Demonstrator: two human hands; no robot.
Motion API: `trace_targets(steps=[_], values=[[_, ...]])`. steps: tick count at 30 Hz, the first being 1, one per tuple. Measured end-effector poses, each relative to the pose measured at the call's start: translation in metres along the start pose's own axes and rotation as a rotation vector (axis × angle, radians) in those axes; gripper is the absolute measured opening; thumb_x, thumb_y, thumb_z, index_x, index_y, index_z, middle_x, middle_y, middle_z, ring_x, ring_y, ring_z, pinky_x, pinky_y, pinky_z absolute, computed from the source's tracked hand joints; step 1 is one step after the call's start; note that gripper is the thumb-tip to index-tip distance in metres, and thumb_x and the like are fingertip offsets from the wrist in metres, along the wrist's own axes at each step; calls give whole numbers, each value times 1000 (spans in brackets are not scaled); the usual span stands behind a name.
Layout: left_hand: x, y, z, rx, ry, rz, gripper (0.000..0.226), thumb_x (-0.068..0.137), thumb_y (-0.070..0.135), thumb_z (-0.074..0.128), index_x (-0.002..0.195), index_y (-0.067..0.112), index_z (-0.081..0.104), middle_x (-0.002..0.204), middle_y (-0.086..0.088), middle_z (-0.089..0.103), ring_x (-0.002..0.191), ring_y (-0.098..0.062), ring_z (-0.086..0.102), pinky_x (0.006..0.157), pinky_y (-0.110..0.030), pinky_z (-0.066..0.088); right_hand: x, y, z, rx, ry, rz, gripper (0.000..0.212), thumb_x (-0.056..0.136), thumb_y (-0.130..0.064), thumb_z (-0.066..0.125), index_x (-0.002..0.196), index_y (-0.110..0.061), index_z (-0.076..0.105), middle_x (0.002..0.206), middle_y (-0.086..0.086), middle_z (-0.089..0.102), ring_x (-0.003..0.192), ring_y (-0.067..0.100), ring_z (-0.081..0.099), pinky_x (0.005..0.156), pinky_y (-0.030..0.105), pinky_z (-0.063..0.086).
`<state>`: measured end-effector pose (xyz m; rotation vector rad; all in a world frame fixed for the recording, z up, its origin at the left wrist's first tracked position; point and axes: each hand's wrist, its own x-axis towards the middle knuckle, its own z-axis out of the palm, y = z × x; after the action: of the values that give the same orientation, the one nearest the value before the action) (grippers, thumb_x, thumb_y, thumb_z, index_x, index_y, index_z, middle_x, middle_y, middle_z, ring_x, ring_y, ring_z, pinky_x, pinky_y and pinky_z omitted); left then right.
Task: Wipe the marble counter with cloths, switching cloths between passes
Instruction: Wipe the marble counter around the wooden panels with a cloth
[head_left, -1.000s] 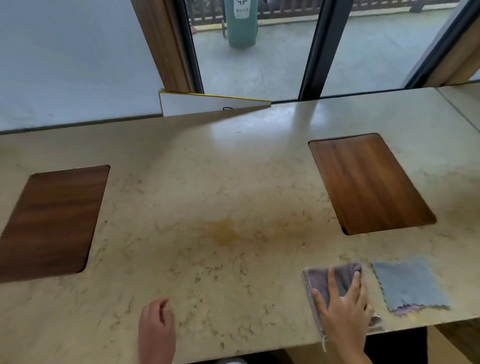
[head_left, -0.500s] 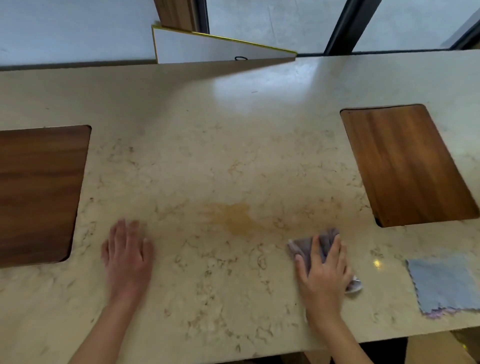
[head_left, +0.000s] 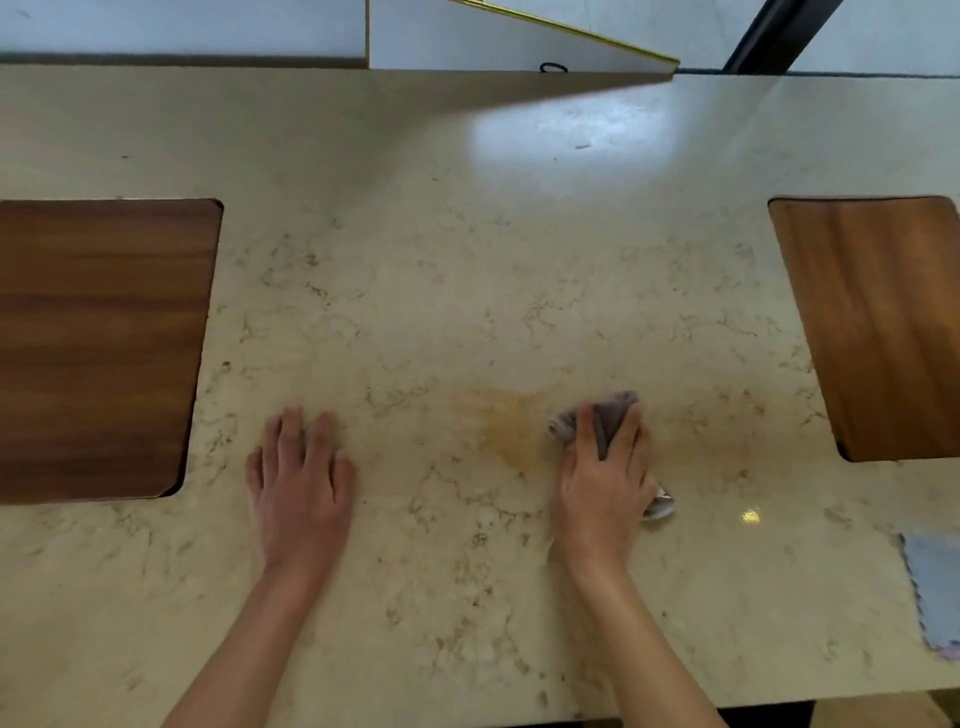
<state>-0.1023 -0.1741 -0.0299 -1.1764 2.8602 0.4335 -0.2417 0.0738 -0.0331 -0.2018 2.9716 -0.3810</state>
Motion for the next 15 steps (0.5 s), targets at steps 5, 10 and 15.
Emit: trace_targets(steps=[5,10,15], values=[[8,-26,-12,-55,31,-33,58,98,43,27,152,21,34,167,-10,14,155,-25,3,123,-45,5,68,-9,-10,-5,87,328,52,107,-32,25,158,-23,28,166,25,9,152,45,14,115,63,22],[14,-38,-11,31,22,-12,59,98,42,26,153,21,33,165,-14,20,154,-30,11,122,-47,8,8,-75,16,-55,-87,-278,55,105,-39,34,159,-30,25,169,14,3,156,35,8,116,59,25],[13,-40,-10,57,26,-21,59,99,42,28,154,21,31,166,-13,20,154,-29,10,123,-45,6,-2,-12,10,-107,-43,-377,51,101,-32,43,150,-23,43,165,16,25,150,36,27,105,54,36]])
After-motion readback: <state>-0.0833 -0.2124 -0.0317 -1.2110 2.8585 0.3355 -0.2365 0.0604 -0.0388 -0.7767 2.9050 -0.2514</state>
